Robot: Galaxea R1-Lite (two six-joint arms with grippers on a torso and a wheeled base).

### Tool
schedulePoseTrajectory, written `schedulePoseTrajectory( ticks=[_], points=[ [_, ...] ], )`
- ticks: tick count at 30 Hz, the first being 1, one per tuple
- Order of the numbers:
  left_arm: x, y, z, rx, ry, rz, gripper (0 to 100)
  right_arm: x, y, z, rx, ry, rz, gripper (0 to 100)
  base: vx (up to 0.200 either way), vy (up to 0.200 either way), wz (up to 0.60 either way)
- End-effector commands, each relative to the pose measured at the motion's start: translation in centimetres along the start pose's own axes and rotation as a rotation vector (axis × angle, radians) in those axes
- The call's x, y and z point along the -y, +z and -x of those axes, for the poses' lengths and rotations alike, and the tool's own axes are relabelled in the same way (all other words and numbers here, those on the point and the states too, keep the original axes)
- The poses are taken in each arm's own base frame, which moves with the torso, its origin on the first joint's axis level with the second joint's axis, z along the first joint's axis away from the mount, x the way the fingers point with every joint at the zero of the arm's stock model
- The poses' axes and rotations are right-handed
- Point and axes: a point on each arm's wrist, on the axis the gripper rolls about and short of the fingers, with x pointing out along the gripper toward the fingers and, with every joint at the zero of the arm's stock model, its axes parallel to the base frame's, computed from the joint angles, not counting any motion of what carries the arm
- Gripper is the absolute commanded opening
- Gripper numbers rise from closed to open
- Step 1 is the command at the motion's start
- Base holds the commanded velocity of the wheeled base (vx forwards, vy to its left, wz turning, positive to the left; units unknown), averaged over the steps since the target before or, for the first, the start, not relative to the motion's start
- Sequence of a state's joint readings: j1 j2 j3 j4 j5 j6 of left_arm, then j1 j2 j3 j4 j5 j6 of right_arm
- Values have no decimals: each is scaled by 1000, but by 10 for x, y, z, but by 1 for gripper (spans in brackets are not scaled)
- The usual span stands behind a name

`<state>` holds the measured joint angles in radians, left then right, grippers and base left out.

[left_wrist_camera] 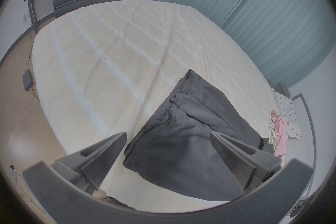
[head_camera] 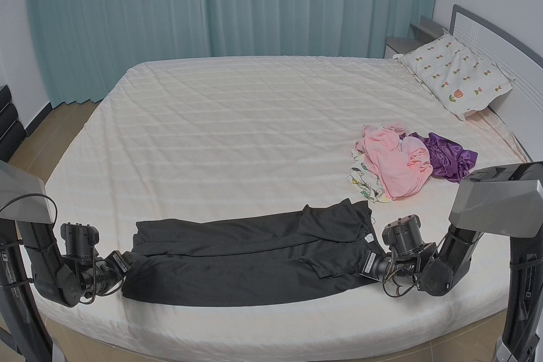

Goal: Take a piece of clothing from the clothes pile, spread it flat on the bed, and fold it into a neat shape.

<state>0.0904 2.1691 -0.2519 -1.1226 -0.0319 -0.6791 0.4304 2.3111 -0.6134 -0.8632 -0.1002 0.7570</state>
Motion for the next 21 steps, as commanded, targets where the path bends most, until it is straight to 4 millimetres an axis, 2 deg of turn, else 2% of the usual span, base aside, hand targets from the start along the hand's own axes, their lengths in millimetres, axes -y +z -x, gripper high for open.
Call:
schedulePoseTrajectory(
  ticks=[1, 5, 10, 14, 15, 18, 21],
  points=[
    [8, 10, -4, 35, -29, 0, 100, -2, 1, 2, 10, 14, -1, 100, 0, 0, 0],
    [18, 23, -8, 62, -70, -4, 100, -3, 3, 8, 19, 25, -7, 100, 0, 0, 0],
    [34, 41, -21, -35, -123, -85, 100, -3, 5, 12, 37, 50, -15, 100, 0, 0, 0],
    [32, 49, -29, -76, -159, -196, 100, -2, 4, 13, 48, 62, -14, 100, 0, 0, 0],
    [28, 49, -38, -87, -157, -255, 100, -2, 4, 13, 54, 67, -15, 100, 0, 0, 0],
    [24, 50, -46, -92, -153, -300, 100, -3, 4, 13, 57, 71, -14, 100, 0, 0, 0],
    [13, 45, -66, -119, -130, -382, 100, -3, 2, 12, 52, 70, -12, 100, 0, 0, 0]
  ],
)
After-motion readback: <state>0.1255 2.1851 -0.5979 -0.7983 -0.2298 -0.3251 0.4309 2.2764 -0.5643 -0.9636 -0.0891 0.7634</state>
